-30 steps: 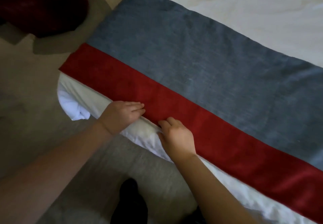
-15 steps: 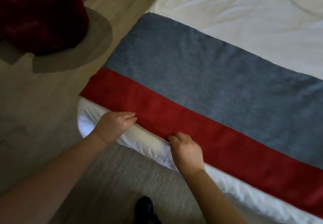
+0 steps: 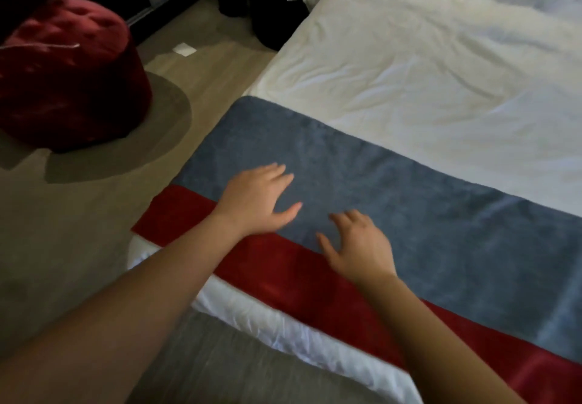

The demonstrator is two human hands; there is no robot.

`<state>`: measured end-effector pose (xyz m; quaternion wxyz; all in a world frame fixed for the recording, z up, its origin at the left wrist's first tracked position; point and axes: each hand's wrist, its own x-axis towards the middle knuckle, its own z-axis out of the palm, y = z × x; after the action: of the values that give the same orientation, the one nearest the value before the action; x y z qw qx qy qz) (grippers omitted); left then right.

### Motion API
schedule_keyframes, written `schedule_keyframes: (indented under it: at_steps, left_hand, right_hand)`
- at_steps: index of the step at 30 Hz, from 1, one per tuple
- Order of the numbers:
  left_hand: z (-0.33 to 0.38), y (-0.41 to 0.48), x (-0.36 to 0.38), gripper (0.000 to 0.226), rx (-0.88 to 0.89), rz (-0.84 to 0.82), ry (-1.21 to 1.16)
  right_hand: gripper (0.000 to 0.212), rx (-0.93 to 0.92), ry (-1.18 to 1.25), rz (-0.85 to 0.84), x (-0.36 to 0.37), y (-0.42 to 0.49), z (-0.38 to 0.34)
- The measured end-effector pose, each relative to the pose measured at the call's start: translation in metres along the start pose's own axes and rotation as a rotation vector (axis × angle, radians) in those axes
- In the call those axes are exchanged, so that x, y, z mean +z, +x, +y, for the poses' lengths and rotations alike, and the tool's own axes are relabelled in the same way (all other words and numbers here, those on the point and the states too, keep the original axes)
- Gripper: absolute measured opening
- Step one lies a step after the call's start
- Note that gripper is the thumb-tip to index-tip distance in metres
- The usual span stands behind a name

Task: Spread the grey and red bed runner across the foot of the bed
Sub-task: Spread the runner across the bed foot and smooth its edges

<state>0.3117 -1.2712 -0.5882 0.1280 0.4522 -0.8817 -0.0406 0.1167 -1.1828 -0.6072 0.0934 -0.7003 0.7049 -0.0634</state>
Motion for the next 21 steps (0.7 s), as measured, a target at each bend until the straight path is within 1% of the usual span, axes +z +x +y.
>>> schedule_keyframes:
  at_steps: [3, 6, 10, 14, 18, 21]
  left_hand:
    - [0.044, 0.065, -0.010, 0.066, 0.009, 0.003, -0.005]
    - [0.093, 0.102, 0.002, 0.069, 0.048, -0.031, 0.029]
    - [0.165, 0.131, 0.032, 0.074, 0.071, -0.096, 0.064]
    - [0.241, 0.150, 0.070, 0.071, 0.122, -0.166, 0.092]
    - [0.318, 0.171, 0.109, 0.069, 0.158, -0.205, 0.067]
    - [0.370, 0.186, 0.133, 0.069, 0.195, -0.233, 0.041]
  right_hand:
    - [0.055, 0.055, 0.011, 0.101, -0.038, 0.017, 0.046]
    - [0.062, 0.106, -0.026, 0.123, -0.057, 0.013, 0.100]
    - [0.065, 0.164, -0.047, 0.089, -0.068, -0.012, 0.182]
    - [0.065, 0.229, -0.054, 0.063, -0.081, -0.054, 0.269]
    - [0.066, 0.311, -0.101, 0.023, -0.090, -0.097, 0.356]
    - [0.065, 0.381, -0.106, 0.000, -0.092, -0.119, 0.406]
